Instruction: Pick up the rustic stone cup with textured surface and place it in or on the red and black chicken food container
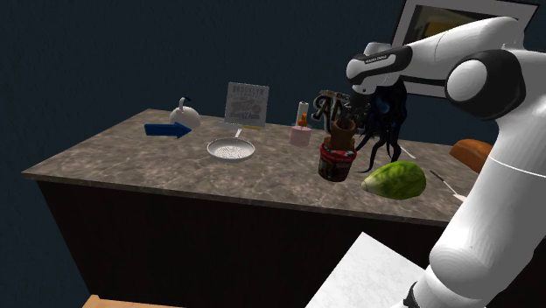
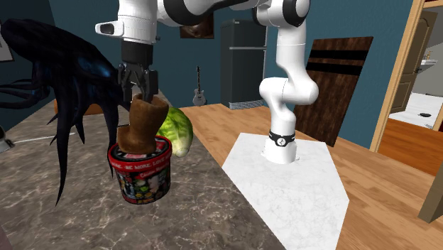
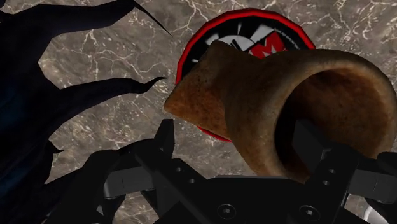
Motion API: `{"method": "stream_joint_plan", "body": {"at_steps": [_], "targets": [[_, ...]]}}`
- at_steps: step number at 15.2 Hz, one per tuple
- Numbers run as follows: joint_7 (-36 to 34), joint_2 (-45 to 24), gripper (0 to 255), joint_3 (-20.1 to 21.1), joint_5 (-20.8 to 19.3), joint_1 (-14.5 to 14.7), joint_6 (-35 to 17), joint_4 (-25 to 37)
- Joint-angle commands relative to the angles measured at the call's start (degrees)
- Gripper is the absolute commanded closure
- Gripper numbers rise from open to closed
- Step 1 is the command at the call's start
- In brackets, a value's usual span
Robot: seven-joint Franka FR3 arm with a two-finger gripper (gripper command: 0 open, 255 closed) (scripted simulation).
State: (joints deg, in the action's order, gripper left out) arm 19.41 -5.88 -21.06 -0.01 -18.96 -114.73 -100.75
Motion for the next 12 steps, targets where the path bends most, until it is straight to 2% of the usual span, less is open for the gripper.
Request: {"method": "stream_joint_plan", "body": {"at_steps": [1,5,12], "targets": [[-0.03,0.03,0,0.01,-0.01,0.01,0.01,-0.01],[-0.44,1.60,0,0.10,-0.65,0.28,6.82,5.32],[-0.44,1.60,0,0.10,-0.65,0.28,6.82,5.32]]}}
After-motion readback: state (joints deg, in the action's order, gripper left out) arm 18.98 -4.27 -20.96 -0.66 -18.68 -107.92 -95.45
